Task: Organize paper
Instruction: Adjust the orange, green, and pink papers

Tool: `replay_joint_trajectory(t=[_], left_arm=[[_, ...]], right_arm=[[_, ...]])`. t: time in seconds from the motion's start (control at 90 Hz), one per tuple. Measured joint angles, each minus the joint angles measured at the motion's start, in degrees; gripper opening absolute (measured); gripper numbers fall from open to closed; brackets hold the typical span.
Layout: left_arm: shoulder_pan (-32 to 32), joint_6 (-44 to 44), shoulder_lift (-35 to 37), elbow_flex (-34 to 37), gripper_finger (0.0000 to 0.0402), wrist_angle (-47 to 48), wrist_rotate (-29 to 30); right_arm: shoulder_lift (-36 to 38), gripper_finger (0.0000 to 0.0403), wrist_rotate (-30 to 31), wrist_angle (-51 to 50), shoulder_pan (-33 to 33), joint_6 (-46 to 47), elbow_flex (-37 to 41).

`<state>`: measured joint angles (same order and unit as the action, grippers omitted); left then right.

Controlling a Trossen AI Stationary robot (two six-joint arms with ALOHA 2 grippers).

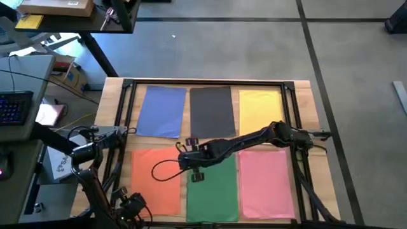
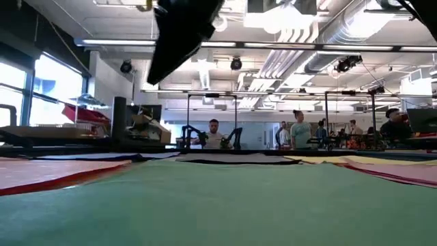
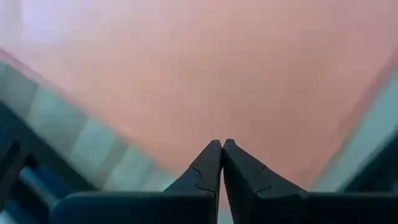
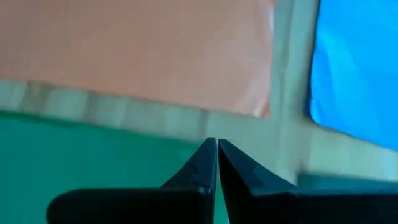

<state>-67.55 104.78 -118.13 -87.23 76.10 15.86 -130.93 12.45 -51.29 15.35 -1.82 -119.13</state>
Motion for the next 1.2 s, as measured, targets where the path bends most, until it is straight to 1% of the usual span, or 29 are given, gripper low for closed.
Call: replay_joint_trajectory(t=[0.111, 0.244, 0.322, 0.411, 0.5, 0.589, 0.633, 0.7, 0.767, 0.844, 0.933, 1.022, 1.089, 1.2], left_arm=[[1.3, 1.9, 0.0, 1.4, 0.0000, -0.1, 3.4], [3.4, 3.4, 0.0, 4.1, 0.0000, 0.0, 4.2], [4.7, 1.7, 0.0, 6.2, 0.0000, -1.6, 4.3], [6.2, -1.8, 0.2, 8.7, 0.0000, -6.2, 4.3], [7.5, -2.9, 1.6, 11.7, 0.0000, -12.5, 4.7], [8.1, -3.5, 3.8, 14.3, 0.0000, -18.0, 7.5], [8.0, -4.0, 4.7, 15.5, 0.0000, -19.7, 9.0], [7.9, -4.1, 6.1, 17.2, 0.0000, -20.6, 9.2], [7.8, -4.9, 6.7, 18.6, 0.0000, -20.6, 7.1], [7.8, -8.7, 7.1, 20.1, 0.0000, -20.9, 4.5], [7.8, -14.0, 7.3, 21.6, 0.0000, -21.2, 2.0], [7.6, -18.3, 7.3, 22.1, 0.0000, -20.6, 0.8], [7.4, -20.0, 7.2, 22.1, 0.0000, -19.9, -0.4], [7.3, -22.2, 7.2, 22.1, 0.0000, -19.1, -3.3]], right_arm=[[0.0, 0.0000, -0.1, -4.1, 1.1, 2.6, 0.0], [0.0, 0.0000, -0.7, -11.1, 3.9, 6.5, 0.0], [0.0, 0.0000, -0.7, -14.1, 5.3, 9.1, 0.1], [0.0, 0.0000, -0.7, -14.3, 6.9, 10.6, 0.3], [0.8, 0.0000, -2.7, -10.8, 8.5, 11.8, 4.3], [2.0, 0.0000, -3.8, -6.2, 9.7, 16.4, 10.3], [2.8, 0.0000, -4.7, -3.0, 10.2, 18.1, 13.9], [4.0, 0.0000, -5.8, 3.2, 10.7, 20.6, 19.3], [5.1, 0.0000, -6.3, 10.6, 11.1, 23.6, 24.8], [5.7, 0.0000, -5.4, 17.5, 11.6, 26.4, 29.7], [6.2, 0.0000, -3.4, 25.1, 11.9, 28.9, 33.7], [6.4, 0.0000, -2.9, 31.8, 11.8, 29.6, 36.9], [6.4, 0.0000, -1.8, 35.3, 11.8, 30.5, 38.6], [6.3, 0.0000, 0.1, 36.5, 11.9, 33.1, 39.3]])
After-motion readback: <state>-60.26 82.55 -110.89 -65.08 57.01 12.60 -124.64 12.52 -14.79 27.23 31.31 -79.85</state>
